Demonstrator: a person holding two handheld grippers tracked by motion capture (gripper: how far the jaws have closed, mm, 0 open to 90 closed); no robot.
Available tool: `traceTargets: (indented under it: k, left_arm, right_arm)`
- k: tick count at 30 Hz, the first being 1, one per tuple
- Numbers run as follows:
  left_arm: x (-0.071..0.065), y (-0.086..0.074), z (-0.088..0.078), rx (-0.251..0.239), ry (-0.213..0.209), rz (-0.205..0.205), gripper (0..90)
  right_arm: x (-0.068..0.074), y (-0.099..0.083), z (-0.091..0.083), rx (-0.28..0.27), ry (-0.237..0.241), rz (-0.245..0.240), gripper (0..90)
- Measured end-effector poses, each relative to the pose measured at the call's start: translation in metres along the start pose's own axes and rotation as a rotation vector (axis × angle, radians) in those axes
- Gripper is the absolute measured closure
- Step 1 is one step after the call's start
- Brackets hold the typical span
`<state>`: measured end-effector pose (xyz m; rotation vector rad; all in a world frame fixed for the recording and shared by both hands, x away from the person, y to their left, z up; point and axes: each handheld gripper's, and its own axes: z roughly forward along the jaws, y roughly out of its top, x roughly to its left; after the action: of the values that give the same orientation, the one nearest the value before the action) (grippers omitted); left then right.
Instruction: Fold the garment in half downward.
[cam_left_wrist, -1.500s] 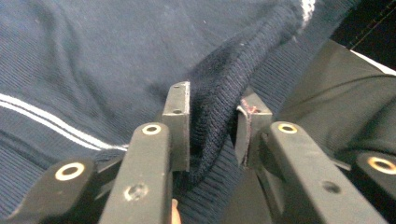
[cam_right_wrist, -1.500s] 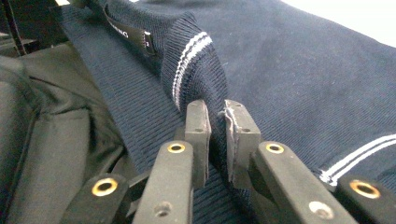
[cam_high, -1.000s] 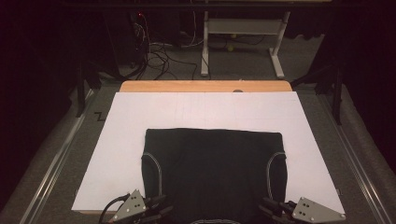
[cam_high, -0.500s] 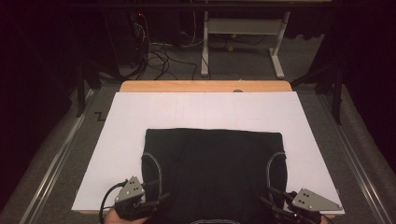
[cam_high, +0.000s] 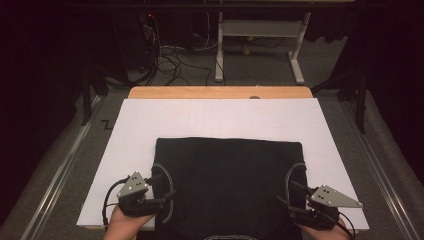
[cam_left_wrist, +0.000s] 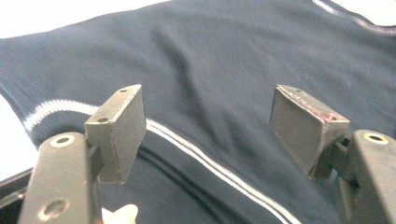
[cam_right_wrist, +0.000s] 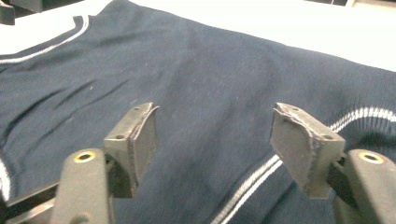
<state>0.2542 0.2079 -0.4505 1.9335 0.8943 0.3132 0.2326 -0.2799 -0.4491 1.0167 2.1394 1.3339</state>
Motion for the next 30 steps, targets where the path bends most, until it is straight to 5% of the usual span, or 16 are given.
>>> traceTargets:
  k: [6,17,23,26,30]
  left_arm:
    - [0.019,0.016,0.007,-0.033,-0.032,-0.05,18.2]
    - [0.034,0.046,0.012,-0.145,0.012,-0.048,5.9]
    - [0.046,0.063,0.035,-0.117,0.002,-0.05,0.0]
    - [0.044,0.06,0.041,-0.062,0.02,-0.003,0.0]
    - [0.05,0.057,0.036,-0.066,0.026,-0.026,0.0]
  right_arm:
    - [-0.011,0.012,0.011,-0.012,-0.041,0.038,15.0]
    - [-0.02,0.039,0.029,-0.073,-0.072,0.061,0.0]
    - [-0.016,0.055,0.042,-0.102,-0.061,0.079,0.0]
    - [-0.003,0.059,0.049,-0.096,-0.061,0.044,0.0]
    - [0.013,0.059,0.057,-0.077,-0.041,-0.004,0.0]
